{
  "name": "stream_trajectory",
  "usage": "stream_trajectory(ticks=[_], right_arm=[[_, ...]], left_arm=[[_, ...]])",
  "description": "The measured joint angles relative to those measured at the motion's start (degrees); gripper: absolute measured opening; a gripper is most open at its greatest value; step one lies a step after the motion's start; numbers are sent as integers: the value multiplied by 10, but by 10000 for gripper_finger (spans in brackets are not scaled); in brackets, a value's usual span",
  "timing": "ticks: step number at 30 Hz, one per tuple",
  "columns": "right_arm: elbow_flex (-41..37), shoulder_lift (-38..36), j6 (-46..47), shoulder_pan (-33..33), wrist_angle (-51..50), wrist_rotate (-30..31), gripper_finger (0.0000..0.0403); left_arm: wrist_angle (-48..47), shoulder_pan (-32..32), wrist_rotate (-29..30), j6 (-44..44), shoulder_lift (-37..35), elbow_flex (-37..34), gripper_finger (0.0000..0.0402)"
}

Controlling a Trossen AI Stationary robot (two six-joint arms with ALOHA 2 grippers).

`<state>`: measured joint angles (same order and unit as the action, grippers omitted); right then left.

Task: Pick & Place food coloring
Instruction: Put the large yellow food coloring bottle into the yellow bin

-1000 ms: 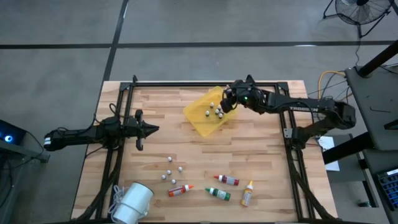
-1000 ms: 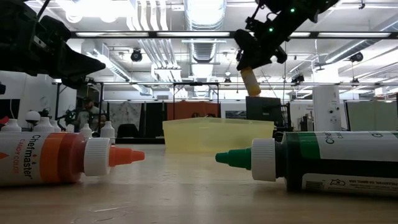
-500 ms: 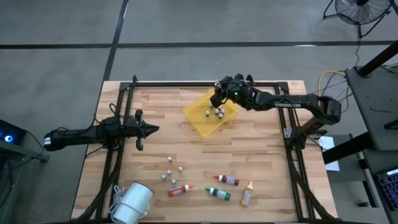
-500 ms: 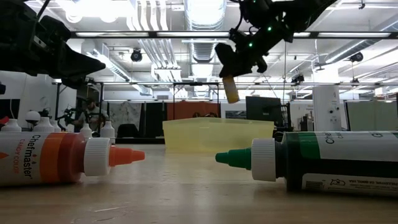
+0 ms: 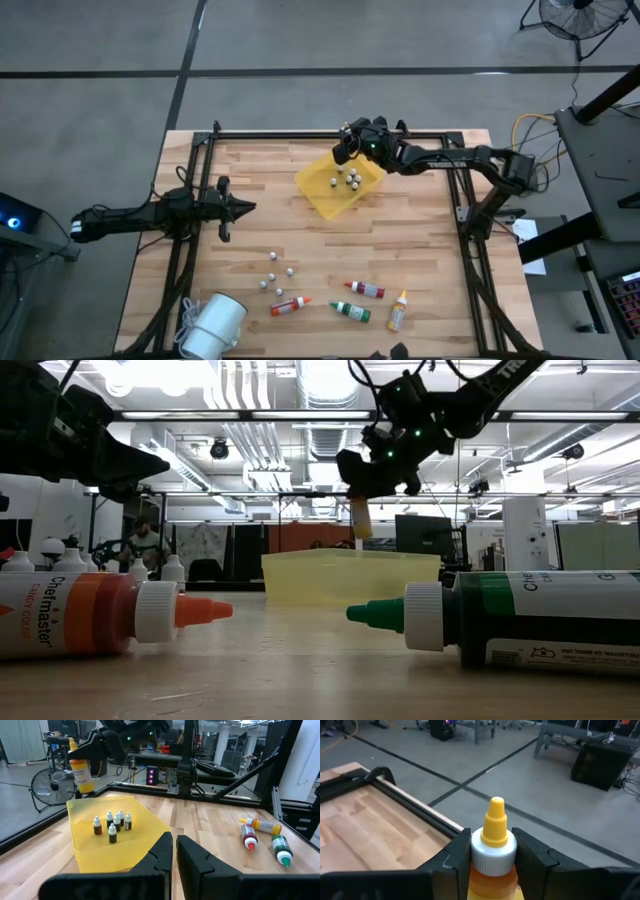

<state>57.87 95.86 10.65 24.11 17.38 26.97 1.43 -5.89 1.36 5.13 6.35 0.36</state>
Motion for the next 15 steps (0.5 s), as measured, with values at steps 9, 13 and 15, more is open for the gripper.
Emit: stream_trajectory(ticks=[9,13,15], right_arm=[[-33,26,33,9,65,30,109],[-65,25,57,15,95,43,109],[-80,25,61,15,126,43,109]], left_arm=[[0,0,0,0,0,0,0],[0,0,0,0,0,0,0],[0,0,0,0,0,0,0]])
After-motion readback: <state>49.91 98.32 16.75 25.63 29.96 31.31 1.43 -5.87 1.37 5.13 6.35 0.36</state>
